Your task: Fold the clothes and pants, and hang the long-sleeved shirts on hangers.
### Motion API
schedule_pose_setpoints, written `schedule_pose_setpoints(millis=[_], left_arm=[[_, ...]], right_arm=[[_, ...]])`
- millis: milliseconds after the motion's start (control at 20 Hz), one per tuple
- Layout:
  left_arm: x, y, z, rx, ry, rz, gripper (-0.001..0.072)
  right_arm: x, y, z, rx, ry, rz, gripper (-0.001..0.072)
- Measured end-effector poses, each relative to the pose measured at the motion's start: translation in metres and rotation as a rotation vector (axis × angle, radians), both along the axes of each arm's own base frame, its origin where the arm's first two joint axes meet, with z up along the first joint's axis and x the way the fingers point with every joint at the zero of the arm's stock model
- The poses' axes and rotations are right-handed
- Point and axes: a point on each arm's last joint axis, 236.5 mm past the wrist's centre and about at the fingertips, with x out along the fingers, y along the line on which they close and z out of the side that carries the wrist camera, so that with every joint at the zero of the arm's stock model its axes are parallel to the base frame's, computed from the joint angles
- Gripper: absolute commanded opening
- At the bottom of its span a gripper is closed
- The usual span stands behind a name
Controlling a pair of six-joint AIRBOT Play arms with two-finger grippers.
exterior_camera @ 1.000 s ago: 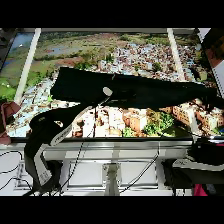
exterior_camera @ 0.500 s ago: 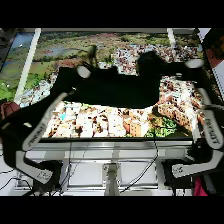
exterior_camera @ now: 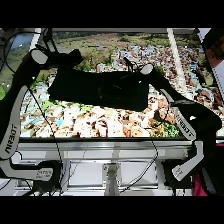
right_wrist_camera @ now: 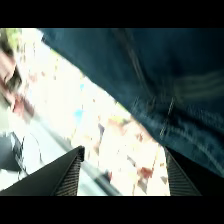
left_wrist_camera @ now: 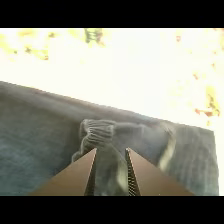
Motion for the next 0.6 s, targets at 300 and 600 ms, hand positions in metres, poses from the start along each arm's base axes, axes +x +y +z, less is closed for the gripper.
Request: schedule_pose_setpoints(millis=[300, 600], left_arm=[[-0.007, 0.004, -0.002, 0.017, 0.024, -0.016, 0.023], [-0.026, 0.0, 0.0, 0.046, 0.054, -0.082, 0.0231]], right_arm=[[0.035, -0.095, 0.049, -0.167, -0.122, 0.027, 0.0059], [0.033, -0.237, 0.038, -0.306, -0.053, -0.087, 0.0058]])
